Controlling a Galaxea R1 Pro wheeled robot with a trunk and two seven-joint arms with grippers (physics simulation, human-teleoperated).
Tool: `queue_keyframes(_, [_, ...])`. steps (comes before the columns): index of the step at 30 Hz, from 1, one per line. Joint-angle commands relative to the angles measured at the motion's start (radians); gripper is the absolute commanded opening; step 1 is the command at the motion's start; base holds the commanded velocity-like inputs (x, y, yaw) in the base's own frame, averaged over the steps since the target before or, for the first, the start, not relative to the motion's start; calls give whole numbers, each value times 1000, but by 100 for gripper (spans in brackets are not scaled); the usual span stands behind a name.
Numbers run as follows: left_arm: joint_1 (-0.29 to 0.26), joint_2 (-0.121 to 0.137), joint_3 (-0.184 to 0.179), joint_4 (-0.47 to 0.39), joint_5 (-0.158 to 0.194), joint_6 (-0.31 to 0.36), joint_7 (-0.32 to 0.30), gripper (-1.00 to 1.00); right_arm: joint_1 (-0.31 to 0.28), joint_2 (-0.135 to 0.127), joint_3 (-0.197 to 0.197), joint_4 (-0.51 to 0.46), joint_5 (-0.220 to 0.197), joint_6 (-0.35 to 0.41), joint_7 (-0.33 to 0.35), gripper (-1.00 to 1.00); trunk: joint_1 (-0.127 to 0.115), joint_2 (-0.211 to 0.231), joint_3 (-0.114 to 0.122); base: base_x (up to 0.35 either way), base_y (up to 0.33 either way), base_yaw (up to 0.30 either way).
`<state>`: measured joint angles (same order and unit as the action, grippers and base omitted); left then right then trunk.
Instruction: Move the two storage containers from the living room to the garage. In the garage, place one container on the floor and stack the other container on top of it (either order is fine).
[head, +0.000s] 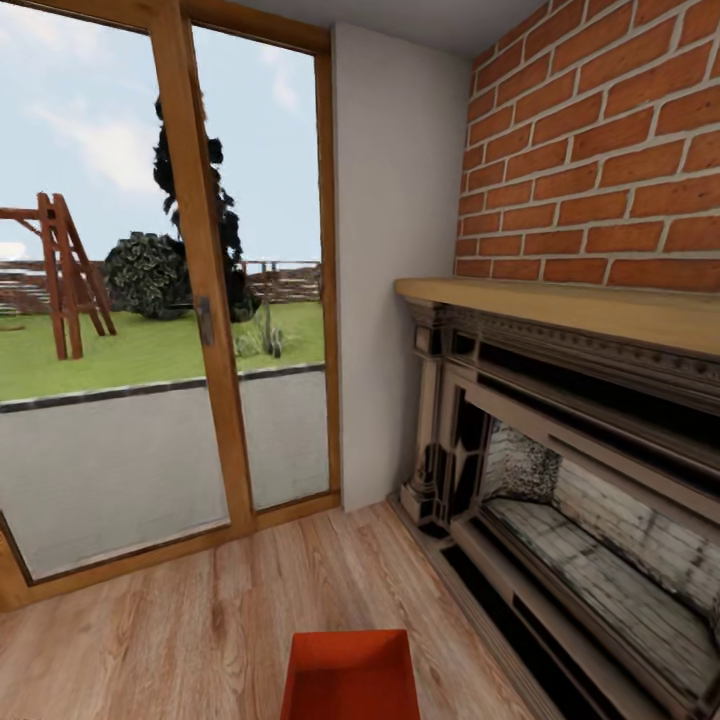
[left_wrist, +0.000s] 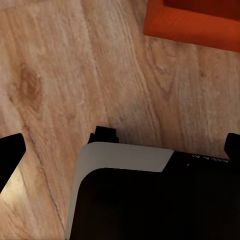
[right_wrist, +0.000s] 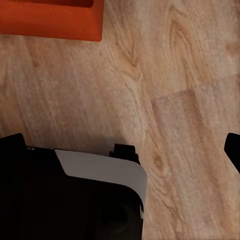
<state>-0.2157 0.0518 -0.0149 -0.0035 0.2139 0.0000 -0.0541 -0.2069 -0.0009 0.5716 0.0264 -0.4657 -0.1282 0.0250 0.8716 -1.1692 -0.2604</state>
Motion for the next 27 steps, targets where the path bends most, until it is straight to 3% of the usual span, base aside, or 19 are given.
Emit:
queue_keyframes(1, [-1,0,-2,0,9,0,-4,100,-1,0,9,3,-10,-5,3,100,0,-1,-1,8,4,20])
queue_keyframes(11, [-1,0,-2,0,9,0,-4,100,-1,1,8,3,-10,-5,3,100,0,-1,-1,1,209,2])
queue_keyframes(27, [-1,0,-2,0,9,-5,-4,100,-2,1,9,3,-10,-5,3,100,0,-1,-1,0,14,0])
